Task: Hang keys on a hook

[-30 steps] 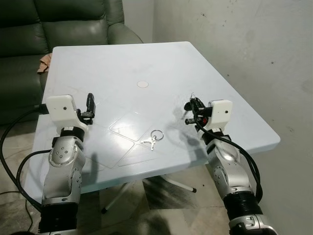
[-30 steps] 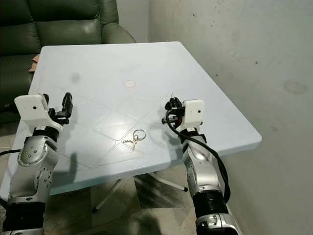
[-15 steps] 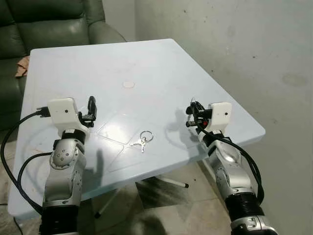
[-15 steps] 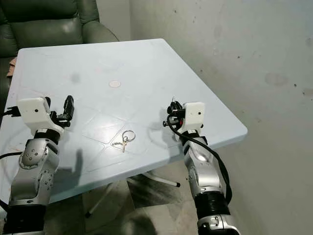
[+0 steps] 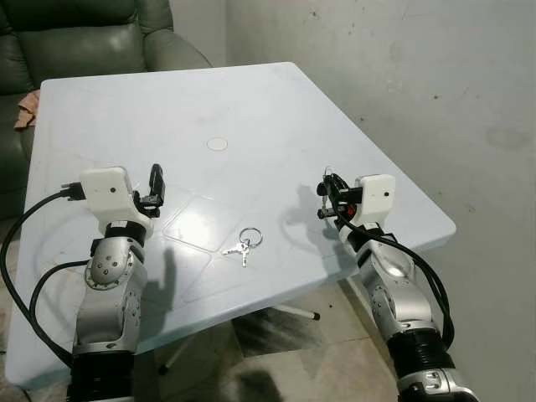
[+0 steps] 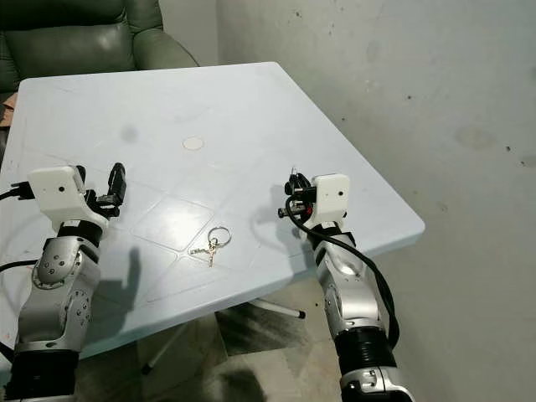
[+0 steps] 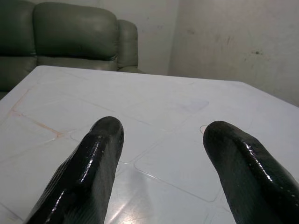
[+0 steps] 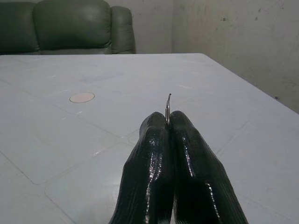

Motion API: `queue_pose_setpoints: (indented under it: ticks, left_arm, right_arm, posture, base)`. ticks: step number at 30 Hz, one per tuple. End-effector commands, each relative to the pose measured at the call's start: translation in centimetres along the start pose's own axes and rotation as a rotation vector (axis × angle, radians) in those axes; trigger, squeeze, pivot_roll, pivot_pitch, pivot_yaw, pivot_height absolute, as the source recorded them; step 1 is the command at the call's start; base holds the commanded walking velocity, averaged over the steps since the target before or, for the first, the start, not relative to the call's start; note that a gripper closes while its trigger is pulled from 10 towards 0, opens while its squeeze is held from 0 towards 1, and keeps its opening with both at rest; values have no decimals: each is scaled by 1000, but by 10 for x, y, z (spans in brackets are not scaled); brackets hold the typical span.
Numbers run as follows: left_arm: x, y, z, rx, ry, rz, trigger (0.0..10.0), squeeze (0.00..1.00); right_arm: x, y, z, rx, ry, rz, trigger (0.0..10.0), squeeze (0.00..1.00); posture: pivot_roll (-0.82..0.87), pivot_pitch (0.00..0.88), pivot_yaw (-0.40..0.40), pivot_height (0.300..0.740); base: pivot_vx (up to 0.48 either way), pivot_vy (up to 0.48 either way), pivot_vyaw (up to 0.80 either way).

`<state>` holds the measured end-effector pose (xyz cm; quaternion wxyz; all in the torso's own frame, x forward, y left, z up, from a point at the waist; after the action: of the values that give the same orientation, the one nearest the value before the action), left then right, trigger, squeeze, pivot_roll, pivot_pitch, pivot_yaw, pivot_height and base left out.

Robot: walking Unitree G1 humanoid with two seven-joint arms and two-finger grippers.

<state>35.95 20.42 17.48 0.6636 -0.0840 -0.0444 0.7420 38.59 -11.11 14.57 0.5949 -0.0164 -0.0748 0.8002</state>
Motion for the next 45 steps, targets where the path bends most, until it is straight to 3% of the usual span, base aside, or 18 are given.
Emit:
queue_pose_setpoints:
  ticks: [1,11,13,45]
  left_arm:
    - [-2,-1,3,-13,-2,-4,10000,0]
    - [-3,-1,4,-14,-6,-10,10000,0]
    - [-2,-1,3,-13,-7,-7,10000,0]
    - [-1,-2,-6,45,55,16,10000,0]
  right_arm:
    - [-1,-2,8,-22,4,8,10000,0]
    - [1,1,2,-1,2,8,10000,0]
    - [1,1,0,8,-34,7,10000,0]
    - [1,3,0,21,-31,3,10000,0]
  posture:
    - [-73,20,-62,740]
    - [-72,26,-61,740]
    - [-75,30,-60,740]
    - [-83,42,-60,740]
  base:
    - [0,0,-600]
    - [0,0,-106]
    - [0,0,-741]
    - [0,104,-766]
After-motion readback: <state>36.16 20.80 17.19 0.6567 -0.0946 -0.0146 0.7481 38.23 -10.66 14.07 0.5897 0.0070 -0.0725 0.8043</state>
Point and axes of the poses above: a point about 5 cm out from each wrist's last joint towards the gripper, its own y axis pointing back from the gripper into the wrist, its own z axis along the axis of the wrist's last joint, x = y × z, the point moved 5 cm from there along -y, pointing out of the wrist towards the gripper
